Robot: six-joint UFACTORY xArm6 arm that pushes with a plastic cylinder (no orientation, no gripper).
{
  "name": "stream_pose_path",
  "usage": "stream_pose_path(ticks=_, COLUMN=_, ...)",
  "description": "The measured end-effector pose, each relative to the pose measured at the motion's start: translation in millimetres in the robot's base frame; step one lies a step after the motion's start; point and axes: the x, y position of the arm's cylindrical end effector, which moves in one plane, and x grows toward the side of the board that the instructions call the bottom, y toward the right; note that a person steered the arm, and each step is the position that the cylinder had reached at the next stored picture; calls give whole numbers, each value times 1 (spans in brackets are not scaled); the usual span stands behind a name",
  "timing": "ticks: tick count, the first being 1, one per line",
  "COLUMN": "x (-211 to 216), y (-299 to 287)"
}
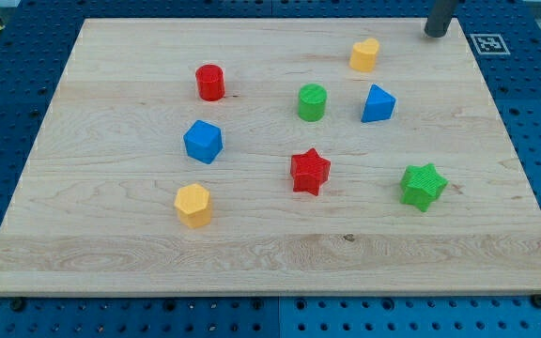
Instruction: Move your arm closer to the yellow heart
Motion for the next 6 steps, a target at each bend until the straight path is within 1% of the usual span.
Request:
stream_pose_path(ticks=3, x=3, y=0)
stream_pose_path(ticks=4, x=35, y=-5)
stream_pose_path(ticks=5, x=41, y=-30)
stream_pose_path(ticks=6, x=42, y=-31)
